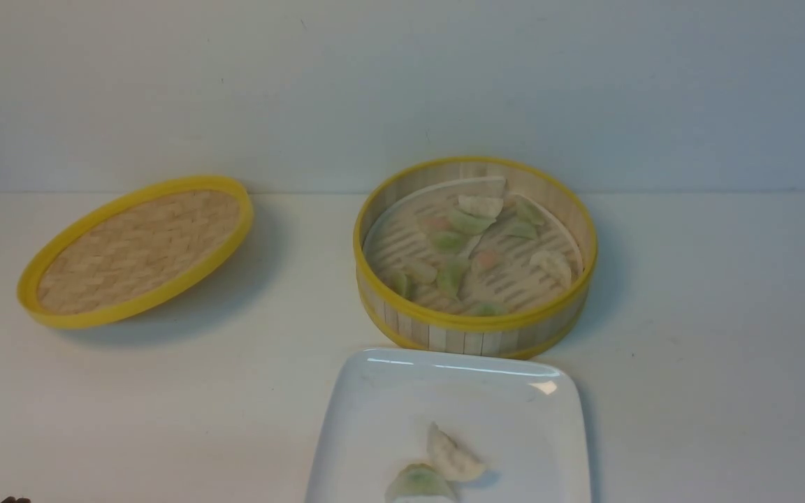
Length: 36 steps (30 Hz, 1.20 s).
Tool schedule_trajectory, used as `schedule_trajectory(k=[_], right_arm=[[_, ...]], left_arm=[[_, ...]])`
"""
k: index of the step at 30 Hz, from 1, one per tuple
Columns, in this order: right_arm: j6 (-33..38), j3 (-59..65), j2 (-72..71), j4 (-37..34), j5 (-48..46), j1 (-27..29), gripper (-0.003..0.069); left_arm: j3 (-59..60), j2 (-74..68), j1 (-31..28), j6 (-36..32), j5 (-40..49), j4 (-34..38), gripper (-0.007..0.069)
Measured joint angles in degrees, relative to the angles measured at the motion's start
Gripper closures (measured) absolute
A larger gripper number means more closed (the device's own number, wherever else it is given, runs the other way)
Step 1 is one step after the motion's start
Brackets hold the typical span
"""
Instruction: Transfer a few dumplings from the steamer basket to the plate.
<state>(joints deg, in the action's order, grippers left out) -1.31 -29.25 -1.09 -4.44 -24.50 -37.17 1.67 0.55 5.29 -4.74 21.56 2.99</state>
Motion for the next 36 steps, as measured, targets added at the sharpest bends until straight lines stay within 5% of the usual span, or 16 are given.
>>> schedule_trajectory(k=[5, 14, 19, 36], right_arm=[[1.3, 0.4, 0.0, -0.5, 0.1, 1.5, 0.0673], [1.3, 14.2, 0.0, 2.3, 0.9, 28.1, 0.0673], [1.3, 24.3, 0.0, 5.1, 0.8, 35.7, 0.0673], [1.3, 30.2, 0.1, 7.2, 0.9, 37.2, 0.0673]], left_arm=[[0.0, 0.0, 0.0, 0.0, 0.1, 0.0, 0.0631], [0.0, 0.0, 0.1, 0.0, 0.1, 0.0, 0.0631], [0.0, 0.0, 0.1, 0.0, 0.1, 0.0, 0.0631], [0.0, 0.0, 0.1, 0.0, 0.2, -0.2, 0.0631]])
